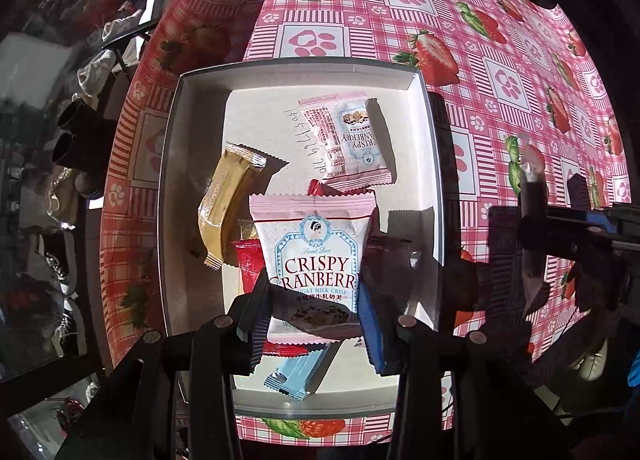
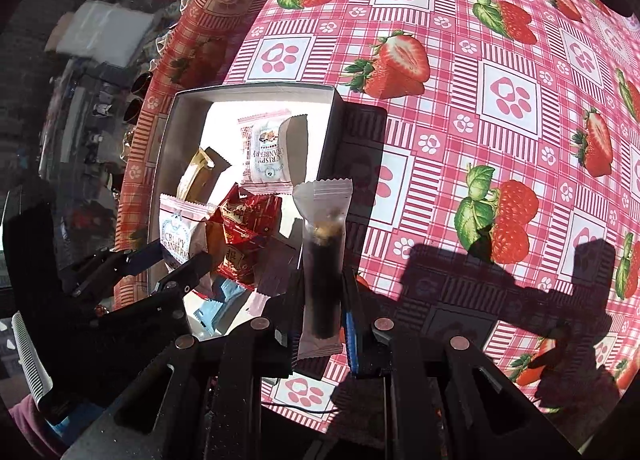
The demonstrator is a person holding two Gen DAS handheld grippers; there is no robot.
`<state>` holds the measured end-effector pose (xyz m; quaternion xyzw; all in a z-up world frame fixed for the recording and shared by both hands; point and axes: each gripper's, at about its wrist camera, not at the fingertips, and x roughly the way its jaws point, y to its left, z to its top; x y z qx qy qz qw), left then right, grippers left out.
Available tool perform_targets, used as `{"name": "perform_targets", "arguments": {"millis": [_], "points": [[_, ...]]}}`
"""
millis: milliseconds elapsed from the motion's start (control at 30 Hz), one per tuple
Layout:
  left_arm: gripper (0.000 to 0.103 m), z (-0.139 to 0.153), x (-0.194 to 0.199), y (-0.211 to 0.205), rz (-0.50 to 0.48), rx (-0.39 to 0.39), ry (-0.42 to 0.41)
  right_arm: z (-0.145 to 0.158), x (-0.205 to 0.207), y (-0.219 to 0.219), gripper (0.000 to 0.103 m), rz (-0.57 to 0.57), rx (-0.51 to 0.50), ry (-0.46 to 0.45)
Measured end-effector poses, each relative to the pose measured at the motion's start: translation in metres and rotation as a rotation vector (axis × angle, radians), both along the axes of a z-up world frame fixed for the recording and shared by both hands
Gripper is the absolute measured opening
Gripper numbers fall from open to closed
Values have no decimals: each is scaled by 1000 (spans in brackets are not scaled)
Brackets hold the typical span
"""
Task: Organize snacks
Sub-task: 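Drop the cranberry packet in the tray with the left tool while the right tool releases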
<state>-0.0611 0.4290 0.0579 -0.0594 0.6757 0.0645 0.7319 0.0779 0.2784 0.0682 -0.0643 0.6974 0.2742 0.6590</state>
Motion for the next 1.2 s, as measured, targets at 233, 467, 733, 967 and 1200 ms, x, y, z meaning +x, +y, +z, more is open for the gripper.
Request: {"name": "perform_targets", "arguments": {"millis": [233,467,733,967,1200], "points": [[44,-11,-9,21,45,2,29,-9,-10,44,19,93,-5,18],[56,-16,-12,29,63,-5,33,-24,-14,70,26,126,-43,72],[83,-17,-10,33,81,33,50,-21,-19,72,84,144,-83,22],[83,-22,-11,35,97,184,100,-11,-23,65,103,142,-124,-38],[83,-20,-13,20,16,126,93,-6,-24,58,103,145,-128,-48]]}}
